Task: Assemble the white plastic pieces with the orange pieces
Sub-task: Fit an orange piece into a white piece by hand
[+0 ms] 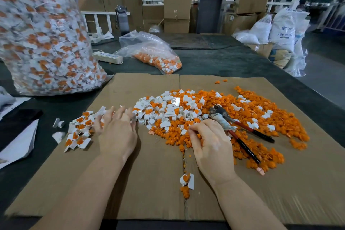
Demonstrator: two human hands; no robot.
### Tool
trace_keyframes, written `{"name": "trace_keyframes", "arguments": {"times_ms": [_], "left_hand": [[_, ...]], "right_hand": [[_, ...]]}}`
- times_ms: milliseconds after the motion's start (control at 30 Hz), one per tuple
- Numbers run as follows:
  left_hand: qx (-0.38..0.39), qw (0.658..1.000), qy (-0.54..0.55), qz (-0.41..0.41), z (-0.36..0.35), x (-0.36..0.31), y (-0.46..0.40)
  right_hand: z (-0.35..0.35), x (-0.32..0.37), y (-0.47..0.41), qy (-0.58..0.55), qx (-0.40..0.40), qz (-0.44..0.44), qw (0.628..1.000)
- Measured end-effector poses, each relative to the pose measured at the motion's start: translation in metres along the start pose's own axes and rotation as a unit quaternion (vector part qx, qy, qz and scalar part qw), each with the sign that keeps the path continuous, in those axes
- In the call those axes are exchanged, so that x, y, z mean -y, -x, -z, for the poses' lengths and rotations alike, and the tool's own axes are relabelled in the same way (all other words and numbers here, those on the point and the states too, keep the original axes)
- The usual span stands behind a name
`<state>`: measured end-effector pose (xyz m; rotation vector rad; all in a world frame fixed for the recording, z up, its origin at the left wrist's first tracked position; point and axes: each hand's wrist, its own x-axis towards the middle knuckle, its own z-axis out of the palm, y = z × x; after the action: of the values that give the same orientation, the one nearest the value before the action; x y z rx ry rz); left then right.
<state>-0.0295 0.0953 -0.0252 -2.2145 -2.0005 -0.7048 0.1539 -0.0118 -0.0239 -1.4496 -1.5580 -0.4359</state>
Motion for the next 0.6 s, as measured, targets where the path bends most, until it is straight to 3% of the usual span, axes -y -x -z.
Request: {"name": "trace_keyframes", "arguments": {"times_ms": [200,400,500,600], "left_hand": [[0.019,0.997,-0.033,-0.061,-0.004,-0.017,0.009],[0.045,0.991,0.085,-0.098,-0.006,-0.035,0.023],[0.055,0.984,0.161,-0.057,-0.002,-0.034,0.024],[0.078,0.985,0.156,-0.001,-0.002,-0.028,0.018]], "right_hand": [[0.000,0.001,0.000,0.004,0.005,0.003,1.000],[0.000,0.001,0.000,0.000,0.013,-0.009,1.000],[0.001,0.001,0.001,-0.004,0.011,-0.010,1.000],[0.001,0.001,0.001,-0.002,0.010,-0.012,1.000]]}}
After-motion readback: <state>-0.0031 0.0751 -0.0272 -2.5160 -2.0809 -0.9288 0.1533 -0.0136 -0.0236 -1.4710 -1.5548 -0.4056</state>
